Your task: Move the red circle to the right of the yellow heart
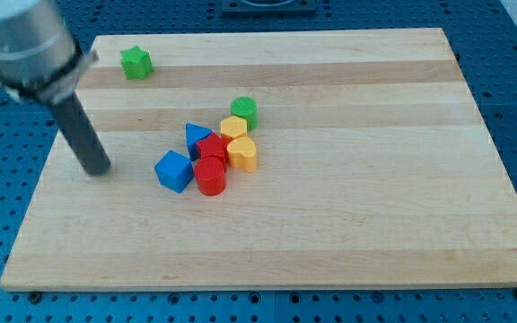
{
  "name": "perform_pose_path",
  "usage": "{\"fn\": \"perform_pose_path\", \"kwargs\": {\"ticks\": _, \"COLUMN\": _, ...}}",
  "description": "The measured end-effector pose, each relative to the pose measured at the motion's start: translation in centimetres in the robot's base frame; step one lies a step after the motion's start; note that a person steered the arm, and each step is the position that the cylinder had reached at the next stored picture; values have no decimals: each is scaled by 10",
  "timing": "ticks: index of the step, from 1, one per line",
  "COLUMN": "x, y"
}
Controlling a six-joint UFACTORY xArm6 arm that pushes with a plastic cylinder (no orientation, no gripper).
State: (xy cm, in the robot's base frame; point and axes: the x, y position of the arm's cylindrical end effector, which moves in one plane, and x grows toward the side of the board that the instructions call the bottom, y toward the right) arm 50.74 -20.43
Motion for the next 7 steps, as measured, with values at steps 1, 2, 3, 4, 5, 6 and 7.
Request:
{"fn": "perform_pose_path", "kwargs": {"ticks": 1, "x": 27, "y": 18}}
{"fn": "perform_pose_path", "kwargs": {"ticks": 2, "x": 26, "y": 18}}
{"fn": "perform_pose_path", "kwargs": {"ticks": 3, "x": 22, "y": 18}}
{"fn": "perform_pose_path", "kwargs": {"ticks": 4, "x": 22, "y": 26}}
{"fn": "perform_pose_path", "kwargs": {"ticks": 5, "x": 6, "y": 75}}
{"fn": "perform_pose_path", "kwargs": {"ticks": 6, "x": 5, "y": 118}}
{"fn": "perform_pose_path", "kwargs": {"ticks": 7, "x": 5, "y": 126}}
